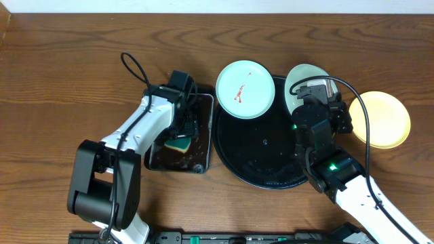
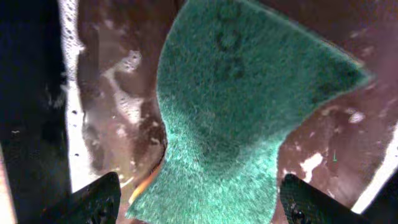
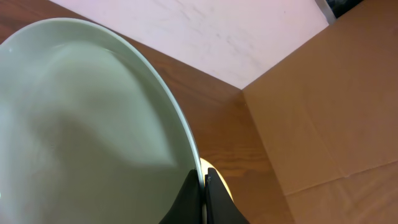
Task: Clean dirty plates on tray and stack at the side
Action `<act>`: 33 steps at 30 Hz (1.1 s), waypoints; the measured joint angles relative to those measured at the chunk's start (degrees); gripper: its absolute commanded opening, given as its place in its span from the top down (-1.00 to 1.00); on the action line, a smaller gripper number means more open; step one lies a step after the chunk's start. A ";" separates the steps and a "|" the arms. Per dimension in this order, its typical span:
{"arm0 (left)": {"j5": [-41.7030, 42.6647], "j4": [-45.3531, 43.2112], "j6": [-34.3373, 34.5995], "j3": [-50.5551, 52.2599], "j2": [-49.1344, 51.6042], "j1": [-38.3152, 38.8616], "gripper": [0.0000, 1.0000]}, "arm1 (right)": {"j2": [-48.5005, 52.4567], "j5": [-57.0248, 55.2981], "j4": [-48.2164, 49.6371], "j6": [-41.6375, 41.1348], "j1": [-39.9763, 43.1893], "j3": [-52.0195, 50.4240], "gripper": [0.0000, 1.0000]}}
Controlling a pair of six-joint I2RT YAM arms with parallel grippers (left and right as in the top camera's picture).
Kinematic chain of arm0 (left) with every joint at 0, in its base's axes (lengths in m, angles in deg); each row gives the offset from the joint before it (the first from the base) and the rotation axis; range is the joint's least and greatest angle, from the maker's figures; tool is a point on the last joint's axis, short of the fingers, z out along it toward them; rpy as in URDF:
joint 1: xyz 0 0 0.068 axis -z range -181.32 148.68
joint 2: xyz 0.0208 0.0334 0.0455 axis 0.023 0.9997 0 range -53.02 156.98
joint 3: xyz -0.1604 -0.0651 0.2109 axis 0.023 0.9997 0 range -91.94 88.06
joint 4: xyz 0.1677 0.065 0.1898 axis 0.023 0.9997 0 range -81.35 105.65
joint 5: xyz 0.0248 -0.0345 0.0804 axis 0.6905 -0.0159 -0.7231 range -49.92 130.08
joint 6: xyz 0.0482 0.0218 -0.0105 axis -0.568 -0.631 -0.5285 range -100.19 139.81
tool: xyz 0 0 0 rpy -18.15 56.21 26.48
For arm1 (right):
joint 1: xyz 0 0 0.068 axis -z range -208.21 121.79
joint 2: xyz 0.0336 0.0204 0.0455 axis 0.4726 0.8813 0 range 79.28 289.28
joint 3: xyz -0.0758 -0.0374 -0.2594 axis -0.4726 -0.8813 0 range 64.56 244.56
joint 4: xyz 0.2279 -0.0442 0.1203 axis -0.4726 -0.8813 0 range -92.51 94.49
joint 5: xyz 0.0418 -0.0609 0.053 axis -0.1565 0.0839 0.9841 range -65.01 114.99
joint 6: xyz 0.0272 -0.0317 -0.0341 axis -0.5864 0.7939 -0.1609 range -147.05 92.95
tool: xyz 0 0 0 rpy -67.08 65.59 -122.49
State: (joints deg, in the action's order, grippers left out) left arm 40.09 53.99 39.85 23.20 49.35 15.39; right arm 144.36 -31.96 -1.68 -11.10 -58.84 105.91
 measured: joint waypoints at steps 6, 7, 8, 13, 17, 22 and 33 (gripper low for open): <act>0.04 -2.69 0.28 4.02 0.00 0.00 0.36 | 0.00 -0.11 0.00 0.02 0.00 0.00 0.98; 0.09 -2.71 0.28 4.17 0.00 0.00 0.77 | 0.00 -0.11 0.00 0.02 0.00 0.00 0.98; 0.04 -2.67 0.24 4.26 0.00 0.00 0.85 | 0.00 -0.13 0.00 0.02 0.00 0.00 0.98; 0.02 -2.99 0.07 4.31 0.00 0.00 0.85 | 0.00 -0.13 0.00 0.17 0.00 0.00 0.98; 0.02 -2.95 0.04 4.31 0.00 0.00 0.84 | 0.00 -0.13 0.00 0.17 0.00 0.00 0.98; 0.00 -2.51 -0.61 2.91 -0.09 0.00 -0.64 | 0.00 -0.15 0.00 0.17 0.00 0.00 0.98; -0.02 -13.88 -0.63 -0.04 -2.69 0.00 -0.66 | 0.00 -0.15 0.00 0.17 0.00 0.00 0.98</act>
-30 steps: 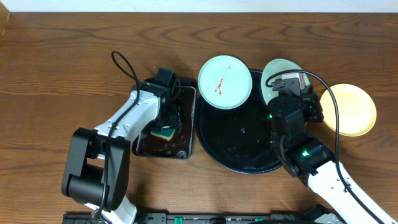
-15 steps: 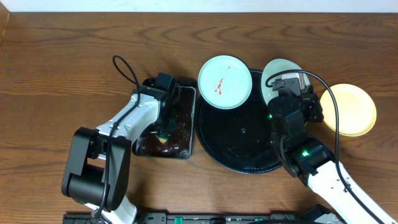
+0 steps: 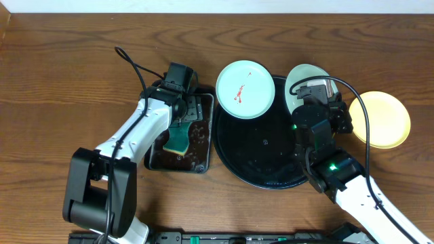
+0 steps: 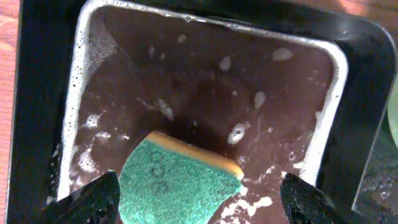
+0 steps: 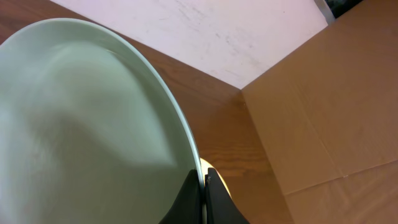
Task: Clean dirty plates on tray and stack at the side
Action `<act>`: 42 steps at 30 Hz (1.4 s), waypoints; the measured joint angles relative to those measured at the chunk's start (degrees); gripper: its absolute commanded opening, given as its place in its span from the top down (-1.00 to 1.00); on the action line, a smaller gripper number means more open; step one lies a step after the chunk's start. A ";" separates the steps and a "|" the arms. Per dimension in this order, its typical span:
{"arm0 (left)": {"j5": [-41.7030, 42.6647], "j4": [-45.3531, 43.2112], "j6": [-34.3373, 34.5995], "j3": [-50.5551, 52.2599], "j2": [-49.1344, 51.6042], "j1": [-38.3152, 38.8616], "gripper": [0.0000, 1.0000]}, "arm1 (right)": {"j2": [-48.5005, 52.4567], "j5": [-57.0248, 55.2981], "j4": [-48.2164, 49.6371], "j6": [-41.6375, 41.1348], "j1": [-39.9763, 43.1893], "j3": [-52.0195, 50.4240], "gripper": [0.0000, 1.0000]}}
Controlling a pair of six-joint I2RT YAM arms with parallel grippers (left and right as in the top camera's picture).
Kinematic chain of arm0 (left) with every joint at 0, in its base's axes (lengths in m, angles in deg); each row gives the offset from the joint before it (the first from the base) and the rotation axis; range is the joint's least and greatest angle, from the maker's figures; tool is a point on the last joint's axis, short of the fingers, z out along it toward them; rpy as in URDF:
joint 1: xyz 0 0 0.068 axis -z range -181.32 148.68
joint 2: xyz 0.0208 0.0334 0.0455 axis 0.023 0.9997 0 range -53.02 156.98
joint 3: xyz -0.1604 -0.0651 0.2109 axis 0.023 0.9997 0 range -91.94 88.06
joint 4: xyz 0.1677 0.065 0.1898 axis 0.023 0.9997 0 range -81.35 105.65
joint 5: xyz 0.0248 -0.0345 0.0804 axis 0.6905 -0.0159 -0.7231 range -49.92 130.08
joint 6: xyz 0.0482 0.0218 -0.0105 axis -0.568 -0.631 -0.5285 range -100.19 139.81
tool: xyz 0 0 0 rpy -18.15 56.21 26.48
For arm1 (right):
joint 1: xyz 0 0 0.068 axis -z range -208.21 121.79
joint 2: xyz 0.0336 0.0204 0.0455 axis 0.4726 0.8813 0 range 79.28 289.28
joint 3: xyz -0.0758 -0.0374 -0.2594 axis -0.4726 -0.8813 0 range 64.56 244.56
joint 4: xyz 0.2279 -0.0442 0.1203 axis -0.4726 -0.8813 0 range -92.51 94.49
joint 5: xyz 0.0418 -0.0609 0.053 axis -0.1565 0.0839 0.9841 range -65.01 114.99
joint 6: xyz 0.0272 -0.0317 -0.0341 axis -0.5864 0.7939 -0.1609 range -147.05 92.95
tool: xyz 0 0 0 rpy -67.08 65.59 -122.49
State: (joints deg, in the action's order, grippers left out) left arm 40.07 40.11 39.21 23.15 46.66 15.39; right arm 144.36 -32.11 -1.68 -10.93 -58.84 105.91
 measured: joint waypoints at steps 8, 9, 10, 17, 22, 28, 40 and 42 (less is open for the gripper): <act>-0.04 0.07 0.00 0.00 3.06 0.00 -0.64 | 0.00 0.00 0.00 0.00 0.00 0.00 0.98; -0.17 0.07 0.02 0.00 3.34 0.00 -0.43 | 0.00 0.00 0.00 0.00 0.00 0.00 0.98; -0.24 0.04 0.22 0.00 3.58 0.00 -0.21 | 0.00 0.02 0.00 0.00 0.00 0.00 0.98; -1.75 0.20 -0.20 0.00 4.04 -0.02 -0.12 | 0.00 0.00 0.00 0.00 0.00 0.00 0.98; -1.88 0.22 -0.17 0.00 4.07 0.00 -0.31 | 0.00 0.00 0.00 0.00 0.00 0.00 0.98; -1.88 0.13 0.13 0.00 5.84 0.00 0.19 | 0.00 0.00 0.00 0.00 0.00 0.00 0.98; -3.15 0.31 -0.35 0.00 7.28 -0.24 0.87 | 0.00 0.00 0.00 0.00 0.00 0.00 0.98; -3.13 0.31 -0.37 -0.07 7.28 -0.44 0.85 | 0.00 0.00 0.00 0.00 0.00 0.00 0.98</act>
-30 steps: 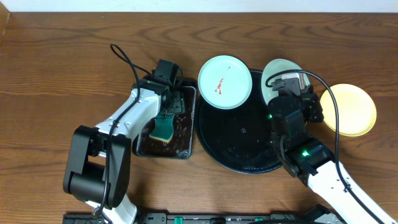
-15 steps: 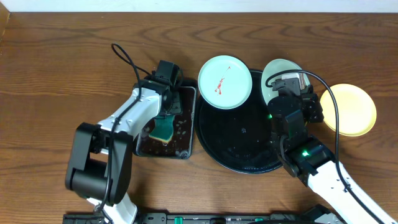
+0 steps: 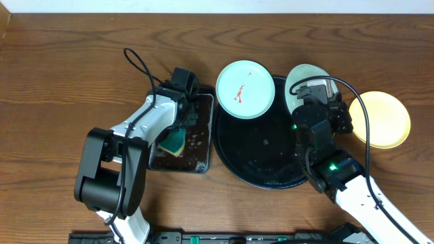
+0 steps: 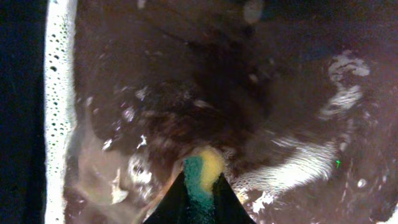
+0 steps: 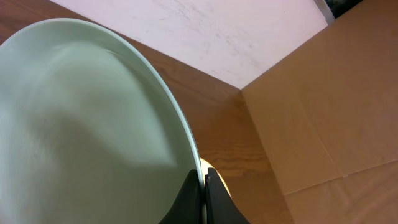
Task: Clean dirty plates on tray and stack at the side
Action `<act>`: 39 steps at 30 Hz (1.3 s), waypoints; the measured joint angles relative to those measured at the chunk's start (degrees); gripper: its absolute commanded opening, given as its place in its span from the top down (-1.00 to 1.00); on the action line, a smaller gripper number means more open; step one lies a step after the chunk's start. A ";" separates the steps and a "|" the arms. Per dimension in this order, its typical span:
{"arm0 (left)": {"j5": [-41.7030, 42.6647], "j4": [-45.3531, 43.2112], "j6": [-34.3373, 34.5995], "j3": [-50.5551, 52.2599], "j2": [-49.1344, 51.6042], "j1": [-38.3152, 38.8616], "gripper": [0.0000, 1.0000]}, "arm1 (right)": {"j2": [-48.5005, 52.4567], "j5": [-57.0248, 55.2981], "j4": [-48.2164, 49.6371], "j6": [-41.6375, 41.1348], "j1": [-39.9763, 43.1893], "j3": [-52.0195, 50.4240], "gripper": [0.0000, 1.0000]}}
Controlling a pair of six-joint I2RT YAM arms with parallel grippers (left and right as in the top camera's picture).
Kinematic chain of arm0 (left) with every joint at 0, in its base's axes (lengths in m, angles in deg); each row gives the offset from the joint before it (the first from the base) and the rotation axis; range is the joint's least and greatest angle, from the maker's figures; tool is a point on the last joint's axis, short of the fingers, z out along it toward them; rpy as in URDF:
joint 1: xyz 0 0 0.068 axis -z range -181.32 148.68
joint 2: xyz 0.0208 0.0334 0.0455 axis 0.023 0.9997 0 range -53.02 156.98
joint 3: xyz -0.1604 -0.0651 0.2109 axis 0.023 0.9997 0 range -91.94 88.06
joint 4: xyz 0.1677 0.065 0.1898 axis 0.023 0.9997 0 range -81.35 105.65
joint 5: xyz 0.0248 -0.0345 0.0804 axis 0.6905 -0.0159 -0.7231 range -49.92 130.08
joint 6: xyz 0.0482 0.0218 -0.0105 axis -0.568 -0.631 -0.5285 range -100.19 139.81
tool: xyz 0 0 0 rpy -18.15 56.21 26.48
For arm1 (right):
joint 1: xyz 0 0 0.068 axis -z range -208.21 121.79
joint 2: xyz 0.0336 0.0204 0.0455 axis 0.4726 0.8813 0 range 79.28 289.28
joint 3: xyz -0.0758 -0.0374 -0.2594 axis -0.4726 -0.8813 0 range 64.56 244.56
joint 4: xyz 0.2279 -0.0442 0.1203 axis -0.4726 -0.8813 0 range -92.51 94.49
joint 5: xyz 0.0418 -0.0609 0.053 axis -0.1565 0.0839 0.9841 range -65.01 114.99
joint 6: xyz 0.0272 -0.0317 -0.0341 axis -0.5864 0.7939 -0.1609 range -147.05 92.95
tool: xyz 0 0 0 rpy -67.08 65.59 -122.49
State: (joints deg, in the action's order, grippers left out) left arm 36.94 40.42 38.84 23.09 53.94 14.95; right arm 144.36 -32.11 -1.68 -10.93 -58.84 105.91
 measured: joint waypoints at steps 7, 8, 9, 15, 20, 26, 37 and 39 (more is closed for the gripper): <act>0.50 -0.39 0.11 -2.49 -0.50 -0.66 -0.55 | 0.00 0.00 0.00 0.00 0.00 0.00 0.98; 0.61 -0.13 0.04 -2.64 -0.85 -0.72 -0.57 | 0.00 0.00 0.00 0.00 0.00 0.00 0.98; 0.66 0.35 0.02 -2.69 -1.27 -0.74 -0.58 | 0.00 0.00 0.00 0.00 0.00 0.00 0.98; 1.11 5.16 0.02 -2.69 -2.08 -0.81 -0.59 | 0.00 -0.02 0.00 0.00 0.00 0.00 0.98; 1.29 8.26 0.02 -2.69 -2.08 -0.81 -0.57 | 0.00 0.00 -0.39 -2.49 0.11 0.00 0.98; 1.53 12.15 0.26 -2.73 -2.08 -0.81 -0.24 | 0.00 6.78 -6.29 -16.41 7.04 -0.02 0.98; 4.20 13.03 -2.99 -2.73 -2.08 -0.81 -0.22 | 0.02 33.18 -13.92 -38.77 38.73 -0.15 0.98; 5.29 13.16 -3.19 -2.73 -2.08 -0.81 -0.23 | 0.07 36.83 -14.25 -41.05 43.74 -0.17 0.98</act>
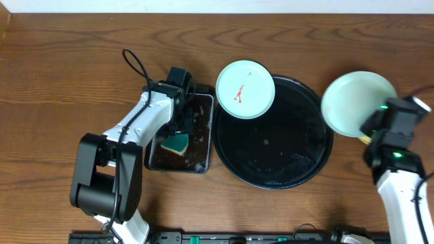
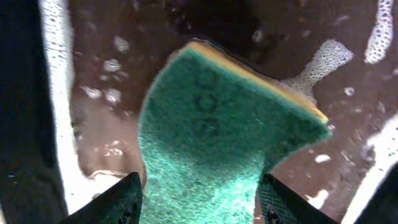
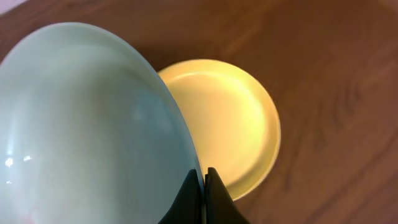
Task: Clean dirty plates on tray and stack at the side
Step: 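Lower the green plate onto the yellow plate and open the right gripper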
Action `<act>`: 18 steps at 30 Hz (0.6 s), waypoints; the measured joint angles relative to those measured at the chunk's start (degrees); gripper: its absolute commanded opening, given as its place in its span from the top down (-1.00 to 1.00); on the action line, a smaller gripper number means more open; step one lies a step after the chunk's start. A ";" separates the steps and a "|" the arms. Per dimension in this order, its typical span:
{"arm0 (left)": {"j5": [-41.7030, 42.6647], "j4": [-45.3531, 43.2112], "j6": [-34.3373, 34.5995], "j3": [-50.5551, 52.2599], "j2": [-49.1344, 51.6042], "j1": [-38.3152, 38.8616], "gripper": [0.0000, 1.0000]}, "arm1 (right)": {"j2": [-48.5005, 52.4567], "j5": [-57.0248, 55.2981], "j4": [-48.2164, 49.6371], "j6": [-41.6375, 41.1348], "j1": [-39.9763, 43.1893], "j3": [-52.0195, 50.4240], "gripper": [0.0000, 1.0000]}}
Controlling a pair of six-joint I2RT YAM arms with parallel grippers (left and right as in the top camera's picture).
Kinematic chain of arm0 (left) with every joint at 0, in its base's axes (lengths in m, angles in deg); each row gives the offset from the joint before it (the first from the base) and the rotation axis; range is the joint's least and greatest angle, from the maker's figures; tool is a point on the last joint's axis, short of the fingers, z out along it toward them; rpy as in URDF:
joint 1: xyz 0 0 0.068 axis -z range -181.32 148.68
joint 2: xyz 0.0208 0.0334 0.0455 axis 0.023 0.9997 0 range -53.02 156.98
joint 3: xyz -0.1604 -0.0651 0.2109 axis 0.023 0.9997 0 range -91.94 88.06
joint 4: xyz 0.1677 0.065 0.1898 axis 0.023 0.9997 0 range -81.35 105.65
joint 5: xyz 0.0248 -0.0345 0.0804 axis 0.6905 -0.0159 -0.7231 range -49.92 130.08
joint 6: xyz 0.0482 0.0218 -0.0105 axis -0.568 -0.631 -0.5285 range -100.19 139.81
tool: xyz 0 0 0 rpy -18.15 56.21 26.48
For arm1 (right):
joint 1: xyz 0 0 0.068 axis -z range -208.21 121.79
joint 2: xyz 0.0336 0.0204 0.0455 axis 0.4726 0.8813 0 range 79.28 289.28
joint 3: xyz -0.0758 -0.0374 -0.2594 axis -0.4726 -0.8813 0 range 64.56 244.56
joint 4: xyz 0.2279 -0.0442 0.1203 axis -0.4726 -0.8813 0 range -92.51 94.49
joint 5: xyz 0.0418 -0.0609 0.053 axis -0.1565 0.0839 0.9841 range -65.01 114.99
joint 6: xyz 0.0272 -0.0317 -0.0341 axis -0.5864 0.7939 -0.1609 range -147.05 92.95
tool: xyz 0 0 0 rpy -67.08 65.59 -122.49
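A pale green plate with a red streak (image 1: 245, 89) rests on the upper left rim of the round black tray (image 1: 271, 177). My right gripper (image 1: 375, 129) is shut on the rim of a second, clean-looking pale green plate (image 1: 358, 103), held tilted over the yellow plate (image 3: 230, 124) to the right of the tray. In the right wrist view this gripper (image 3: 204, 180) pinches the green plate (image 3: 93, 124). My left gripper (image 2: 199, 205) is low in the soapy pan (image 1: 203, 146), open, with its fingers (image 2: 121, 199) touching either side of the green and yellow sponge (image 2: 230, 137).
The rectangular pan holds brown foamy water (image 2: 93, 124) and sits just left of the tray. Wet patches show on the tray's floor (image 1: 298, 159). The left arm's cable (image 1: 135, 68) loops over the table behind the pan.
My right gripper has carried the green plate from the tray's upper right rim to over the yellow plate. The left gripper, then shut thin on the sponge, now stands open around it.
The right gripper held the green plate still at the tray's right rim through all earlier moments and now holds it over the yellow plate. The left gripper was open around the sponge in the pan, then open higher above it, then squeezing it, and is now open again.
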State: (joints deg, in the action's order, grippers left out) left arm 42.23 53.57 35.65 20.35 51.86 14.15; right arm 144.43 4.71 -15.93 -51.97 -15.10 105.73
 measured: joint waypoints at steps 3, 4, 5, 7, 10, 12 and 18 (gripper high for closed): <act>2.08 0.02 -0.94 0.00 0.00 0.00 -0.31 | 0.87 4.31 0.11 -3.15 7.19 0.00 0.98; 2.43 0.02 -1.11 0.00 0.00 0.00 -0.32 | 1.49 5.22 0.11 -4.02 9.18 0.00 0.98; 2.71 0.02 -1.16 0.00 0.00 0.00 -0.33 | 2.38 6.05 0.11 -4.94 11.21 0.00 0.98; 3.34 0.04 -1.31 0.00 0.00 0.00 -0.33 | 4.46 7.37 0.35 -6.54 14.47 0.00 0.98; 3.74 0.04 -1.33 0.00 0.00 0.00 -0.33 | 9.11 10.01 2.91 -8.55 18.93 -0.02 0.98; 3.76 0.04 -1.33 0.00 0.00 0.00 -0.32 | 12.24 11.82 6.10 -9.22 20.76 -0.04 0.98; 3.91 0.04 -1.33 0.00 0.00 0.00 -0.33 | 20.09 17.73 12.61 -10.19 22.10 -0.04 0.74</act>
State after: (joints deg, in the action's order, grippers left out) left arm 46.14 53.62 34.32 20.35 51.86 14.15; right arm 164.51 22.44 -3.32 -62.16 6.99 105.69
